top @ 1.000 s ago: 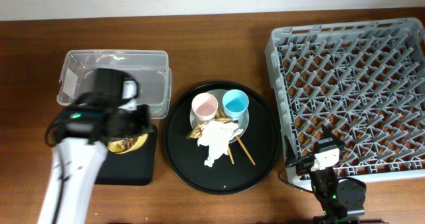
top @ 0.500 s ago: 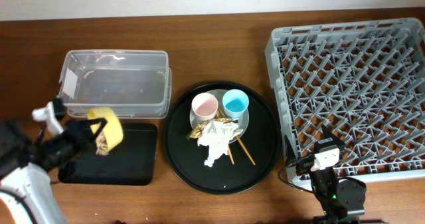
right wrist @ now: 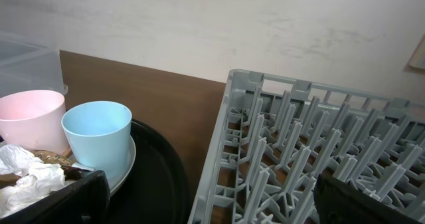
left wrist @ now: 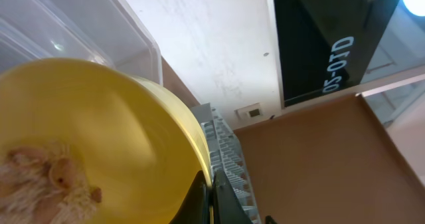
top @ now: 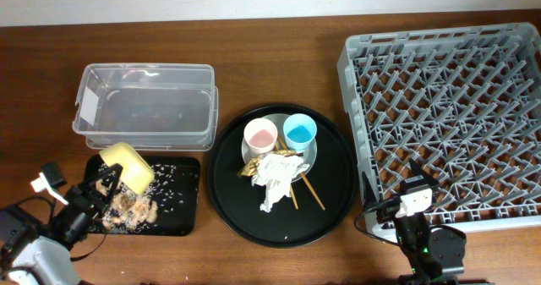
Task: Sort waste into correct bins and load items into the dishwasher rack
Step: 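Carry the yellow bowl left and tip scraps onto the black tray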
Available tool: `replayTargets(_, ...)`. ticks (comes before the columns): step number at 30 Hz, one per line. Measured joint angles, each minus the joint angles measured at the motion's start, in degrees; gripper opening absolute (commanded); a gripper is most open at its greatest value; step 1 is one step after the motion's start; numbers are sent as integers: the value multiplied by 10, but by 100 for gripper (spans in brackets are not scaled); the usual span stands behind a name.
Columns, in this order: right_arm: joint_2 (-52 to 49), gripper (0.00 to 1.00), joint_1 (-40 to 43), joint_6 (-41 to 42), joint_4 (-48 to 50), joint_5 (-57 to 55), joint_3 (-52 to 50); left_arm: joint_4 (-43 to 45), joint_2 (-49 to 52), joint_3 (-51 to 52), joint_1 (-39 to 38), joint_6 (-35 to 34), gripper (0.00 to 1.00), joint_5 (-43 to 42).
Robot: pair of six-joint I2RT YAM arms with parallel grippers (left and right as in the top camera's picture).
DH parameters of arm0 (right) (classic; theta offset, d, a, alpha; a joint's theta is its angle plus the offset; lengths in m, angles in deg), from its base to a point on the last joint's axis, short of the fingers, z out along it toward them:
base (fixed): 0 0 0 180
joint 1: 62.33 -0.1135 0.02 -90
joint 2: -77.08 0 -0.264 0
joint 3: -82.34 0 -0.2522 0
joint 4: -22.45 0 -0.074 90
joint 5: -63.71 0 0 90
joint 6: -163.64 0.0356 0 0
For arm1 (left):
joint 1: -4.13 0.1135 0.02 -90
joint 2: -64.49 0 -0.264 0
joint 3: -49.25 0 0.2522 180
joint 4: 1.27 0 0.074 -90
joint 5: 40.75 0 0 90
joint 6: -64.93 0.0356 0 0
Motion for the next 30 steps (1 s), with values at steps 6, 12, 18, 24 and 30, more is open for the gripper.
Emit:
replayTargets(6,0,99,0,0,0,0,0,1,40,0,0,-7,0,-12)
replayTargets(12,0,99,0,0,0,0,0,12,59,1,0,-26,0,-13)
replayTargets(18,0,99,0,0,0,0,0,67,59,1,0,-85,0,-16)
replayTargets(24,0,99,0,0,0,0,0,84,59,2,0,-109,0,-16)
replayTargets(30,0,99,0,0,0,0,0,82,59,2,0,-125,0,-16)
